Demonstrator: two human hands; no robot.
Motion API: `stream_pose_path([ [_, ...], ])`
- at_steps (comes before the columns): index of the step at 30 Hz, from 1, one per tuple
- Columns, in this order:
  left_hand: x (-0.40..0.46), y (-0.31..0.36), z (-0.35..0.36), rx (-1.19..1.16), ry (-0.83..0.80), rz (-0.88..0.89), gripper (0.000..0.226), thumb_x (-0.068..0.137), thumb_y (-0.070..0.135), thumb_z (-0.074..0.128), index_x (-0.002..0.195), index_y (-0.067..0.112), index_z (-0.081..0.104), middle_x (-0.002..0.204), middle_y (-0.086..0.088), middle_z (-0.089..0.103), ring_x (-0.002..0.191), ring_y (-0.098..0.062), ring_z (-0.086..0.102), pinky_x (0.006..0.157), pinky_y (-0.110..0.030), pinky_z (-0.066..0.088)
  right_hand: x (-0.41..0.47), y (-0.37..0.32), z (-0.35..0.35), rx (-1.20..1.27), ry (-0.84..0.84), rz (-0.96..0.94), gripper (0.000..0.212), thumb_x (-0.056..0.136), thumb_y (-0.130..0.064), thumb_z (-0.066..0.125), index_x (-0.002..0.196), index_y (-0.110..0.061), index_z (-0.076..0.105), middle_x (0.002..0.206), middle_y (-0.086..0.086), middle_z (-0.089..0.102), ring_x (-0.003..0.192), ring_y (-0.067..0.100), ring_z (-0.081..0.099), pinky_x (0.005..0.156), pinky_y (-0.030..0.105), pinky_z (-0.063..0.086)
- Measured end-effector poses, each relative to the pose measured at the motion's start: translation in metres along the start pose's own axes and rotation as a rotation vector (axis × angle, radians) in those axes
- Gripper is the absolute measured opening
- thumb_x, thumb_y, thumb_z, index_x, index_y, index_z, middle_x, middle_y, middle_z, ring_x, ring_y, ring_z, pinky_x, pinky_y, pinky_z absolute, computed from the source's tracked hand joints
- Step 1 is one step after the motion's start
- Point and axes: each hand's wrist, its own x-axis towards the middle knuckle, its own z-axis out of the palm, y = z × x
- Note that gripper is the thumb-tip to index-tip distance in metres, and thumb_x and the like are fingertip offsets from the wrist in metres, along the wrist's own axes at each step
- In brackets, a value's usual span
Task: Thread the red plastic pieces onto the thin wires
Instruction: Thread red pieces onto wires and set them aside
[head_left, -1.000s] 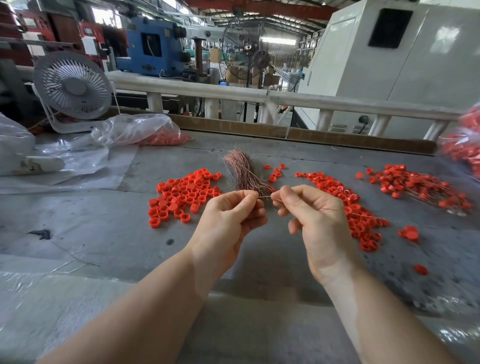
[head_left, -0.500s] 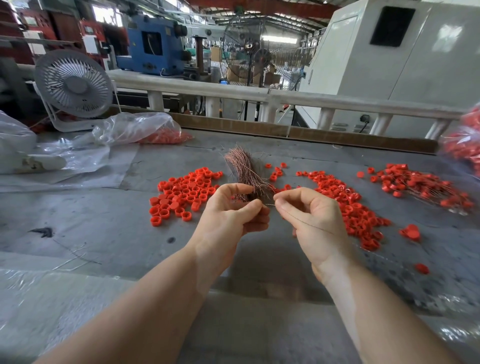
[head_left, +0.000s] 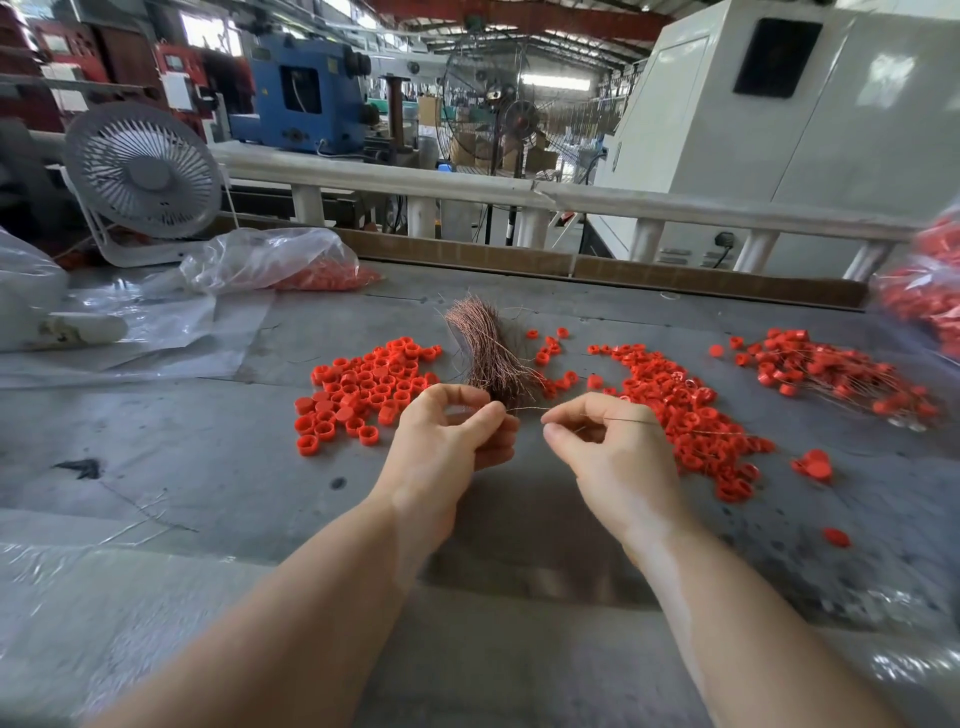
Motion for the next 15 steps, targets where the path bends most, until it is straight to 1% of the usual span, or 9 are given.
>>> stream_pose_path([
  [2, 0.000, 0.000, 0.000, 0.001, 0.007, -0.005, 0.011, 0.088, 0.000, 0.057, 0.085, 0.009, 0.052, 0.061, -0.004, 0.068, 0.054, -0.010, 0.062, 0.053, -0.022, 0.053, -0.003, -0.003, 0.000, -0.090, -0.008, -0.042, 0.022, 0.080, -0.024, 0.068, 0.058, -0.022, 0.063, 0.056, -0.009, 0.061, 0.058, 0.006, 0.055, 0.059, 0.023, 0.043],
  [4, 0.000, 0.000, -0.001, 0.006, 0.016, -0.003, 0.010, 0.088, 0.001, 0.057, 0.085, 0.009, 0.053, 0.061, -0.002, 0.068, 0.056, -0.011, 0.063, 0.054, -0.022, 0.053, -0.007, -0.006, 0.000, -0.154, -0.023, -0.121, 0.033, 0.080, -0.034, 0.066, 0.053, -0.017, 0.060, 0.048, -0.006, 0.055, 0.052, 0.009, 0.050, 0.057, 0.023, 0.040],
  [5, 0.000, 0.000, -0.001, 0.008, 0.018, -0.003, 0.009, 0.089, 0.002, 0.057, 0.085, 0.009, 0.054, 0.061, -0.002, 0.068, 0.059, -0.013, 0.064, 0.056, -0.023, 0.055, -0.008, -0.008, 0.001, -0.152, -0.042, -0.165, 0.036, 0.081, -0.036, 0.066, 0.053, -0.014, 0.060, 0.046, -0.004, 0.054, 0.050, 0.010, 0.049, 0.054, 0.024, 0.039],
  [6, -0.001, 0.000, -0.002, 0.006, 0.016, -0.006, 0.008, 0.089, 0.003, 0.057, 0.085, 0.009, 0.055, 0.063, -0.003, 0.068, 0.064, -0.016, 0.065, 0.059, -0.025, 0.056, -0.010, -0.010, 0.001, -0.134, -0.064, -0.213, 0.035, 0.082, -0.035, 0.066, 0.055, -0.013, 0.061, 0.047, -0.004, 0.053, 0.049, 0.010, 0.048, 0.050, 0.022, 0.037],
  [7, -0.001, 0.000, -0.002, 0.007, 0.011, -0.010, 0.007, 0.089, 0.004, 0.058, 0.085, 0.009, 0.055, 0.068, -0.006, 0.069, 0.068, -0.019, 0.066, 0.063, -0.027, 0.058, -0.011, -0.012, 0.001, -0.107, -0.077, -0.262, 0.030, 0.082, -0.031, 0.068, 0.058, -0.014, 0.062, 0.050, -0.007, 0.054, 0.051, 0.008, 0.049, 0.049, 0.018, 0.036],
  [9, -0.002, 0.001, -0.002, 0.031, -0.005, -0.011, 0.005, 0.088, 0.006, 0.060, 0.085, 0.009, 0.058, 0.076, -0.013, 0.069, 0.073, -0.022, 0.067, 0.067, -0.029, 0.058, -0.012, -0.015, 0.002, -0.055, -0.064, -0.352, 0.011, 0.079, -0.021, 0.070, 0.069, -0.021, 0.064, 0.065, -0.012, 0.058, 0.060, 0.005, 0.053, 0.056, 0.010, 0.038],
  [10, -0.003, 0.001, -0.001, 0.046, -0.016, -0.011, 0.004, 0.087, 0.007, 0.060, 0.084, 0.009, 0.059, 0.076, -0.013, 0.068, 0.071, -0.020, 0.066, 0.065, -0.029, 0.058, -0.012, -0.016, 0.002, -0.044, -0.045, -0.385, 0.007, 0.077, -0.016, 0.070, 0.077, -0.022, 0.065, 0.074, -0.014, 0.058, 0.064, 0.005, 0.054, 0.059, 0.008, 0.038],
  [13, -0.004, 0.001, 0.001, 0.069, -0.040, -0.014, 0.005, 0.088, 0.010, 0.060, 0.083, 0.009, 0.061, 0.063, -0.003, 0.067, 0.057, -0.010, 0.062, 0.056, -0.021, 0.054, -0.009, -0.012, 0.002, -0.069, 0.004, -0.388, 0.025, 0.079, -0.005, 0.069, 0.098, -0.019, 0.067, 0.090, -0.018, 0.056, 0.070, 0.002, 0.055, 0.064, 0.004, 0.038],
  [15, -0.004, 0.002, 0.002, 0.079, -0.063, -0.021, 0.007, 0.089, 0.012, 0.059, 0.083, 0.009, 0.062, 0.061, 0.000, 0.066, 0.055, -0.008, 0.061, 0.056, -0.021, 0.053, -0.007, -0.010, 0.002, -0.091, -0.003, -0.347, 0.025, 0.082, -0.004, 0.067, 0.103, -0.017, 0.068, 0.091, -0.019, 0.054, 0.072, 0.004, 0.055, 0.067, 0.005, 0.039],
])
